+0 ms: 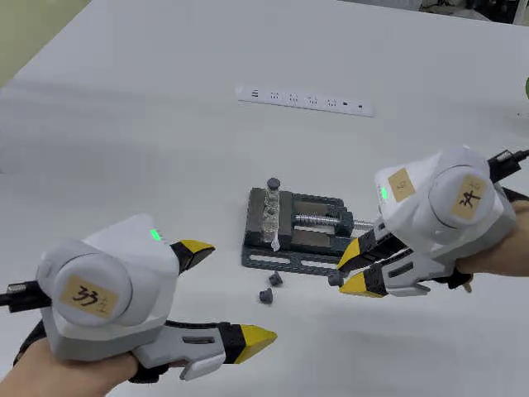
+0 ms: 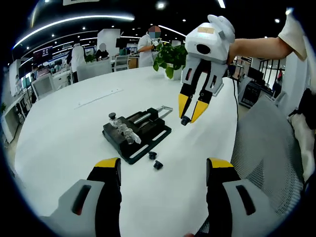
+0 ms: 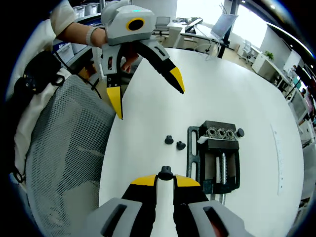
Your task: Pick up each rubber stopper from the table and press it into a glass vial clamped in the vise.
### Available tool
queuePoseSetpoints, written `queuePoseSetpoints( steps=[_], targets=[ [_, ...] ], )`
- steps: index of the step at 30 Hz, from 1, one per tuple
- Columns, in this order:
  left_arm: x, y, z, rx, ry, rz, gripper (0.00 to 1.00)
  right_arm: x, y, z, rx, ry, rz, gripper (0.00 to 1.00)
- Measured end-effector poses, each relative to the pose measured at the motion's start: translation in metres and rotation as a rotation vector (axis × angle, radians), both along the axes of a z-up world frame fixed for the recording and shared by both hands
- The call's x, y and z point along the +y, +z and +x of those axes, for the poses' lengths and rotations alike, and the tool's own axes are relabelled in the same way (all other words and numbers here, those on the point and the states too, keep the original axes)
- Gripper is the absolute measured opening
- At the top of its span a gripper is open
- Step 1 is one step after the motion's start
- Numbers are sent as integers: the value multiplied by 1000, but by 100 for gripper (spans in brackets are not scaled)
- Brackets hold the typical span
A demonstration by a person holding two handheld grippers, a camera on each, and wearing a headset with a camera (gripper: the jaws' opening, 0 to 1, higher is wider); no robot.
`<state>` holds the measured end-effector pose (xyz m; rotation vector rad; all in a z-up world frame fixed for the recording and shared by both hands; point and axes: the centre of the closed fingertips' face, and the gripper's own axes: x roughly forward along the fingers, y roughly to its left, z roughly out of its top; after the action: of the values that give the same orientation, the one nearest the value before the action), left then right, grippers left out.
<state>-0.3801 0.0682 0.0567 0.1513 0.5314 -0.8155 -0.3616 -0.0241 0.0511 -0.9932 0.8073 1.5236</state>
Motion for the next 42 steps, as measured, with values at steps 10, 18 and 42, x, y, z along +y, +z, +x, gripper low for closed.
queuePoseSetpoints(
  steps=[10, 18, 42],
  targets=[
    [-40, 15, 6, -65, -127, 3, 51, 15, 28, -10, 22, 77, -74, 7],
    [-60, 22, 4, -72, -201, 4, 33, 19, 25, -21, 37, 175, -148, 7],
    [-77, 23, -7, -58, -320, 41, 5, 24, 21, -36, 54, 270, -198, 7]
  ],
)
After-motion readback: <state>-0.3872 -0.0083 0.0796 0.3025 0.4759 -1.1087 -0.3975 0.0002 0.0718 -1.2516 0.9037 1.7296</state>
